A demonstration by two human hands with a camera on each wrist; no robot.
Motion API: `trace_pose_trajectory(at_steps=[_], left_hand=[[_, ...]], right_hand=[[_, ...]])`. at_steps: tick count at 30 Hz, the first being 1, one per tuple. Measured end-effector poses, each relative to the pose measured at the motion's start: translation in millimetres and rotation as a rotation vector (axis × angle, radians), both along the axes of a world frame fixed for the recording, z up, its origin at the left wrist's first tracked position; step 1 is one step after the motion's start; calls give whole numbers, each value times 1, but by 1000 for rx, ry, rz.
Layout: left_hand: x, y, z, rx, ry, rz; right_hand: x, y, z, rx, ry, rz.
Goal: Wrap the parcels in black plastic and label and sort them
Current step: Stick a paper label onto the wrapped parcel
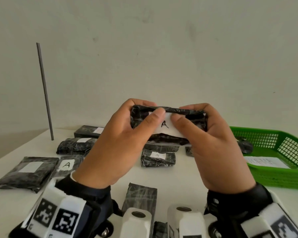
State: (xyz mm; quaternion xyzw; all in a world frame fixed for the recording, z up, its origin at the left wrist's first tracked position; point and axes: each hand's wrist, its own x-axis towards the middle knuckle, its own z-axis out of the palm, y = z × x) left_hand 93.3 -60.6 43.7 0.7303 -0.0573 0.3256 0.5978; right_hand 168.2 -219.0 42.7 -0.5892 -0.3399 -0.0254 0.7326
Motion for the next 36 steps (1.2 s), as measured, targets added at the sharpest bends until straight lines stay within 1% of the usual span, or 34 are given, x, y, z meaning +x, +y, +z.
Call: trace_pose_trajectory(at_steps=[2, 6, 10, 15, 22, 26, 28, 31, 36], left_hand=[[1, 1, -1, 20, 34, 13], [0, 0, 1, 8, 71, -6], [-2, -7, 1, 46, 33, 41], [-2, 0, 7, 23, 18, -40], [1, 2, 3, -40, 61, -45], [4, 2, 2, -51, -21, -12], [4, 1, 2, -83, -20, -44], [1, 2, 6, -112, 11, -119], [-5, -3, 8, -123, -81, -156]], right_hand=[[-1, 1, 0, -11, -10, -18], [-5, -2, 6, 7, 33, 38], [-7, -1, 6, -3, -3, -28], [-8, -1, 4, 13, -11, 15], [-1, -1, 3, -2, 11, 12], [1, -1, 4, 73, 8, 18], [2, -2, 4, 81, 16, 28], [5, -7, 6, 131, 58, 98], [7, -13, 7, 159, 49, 145]])
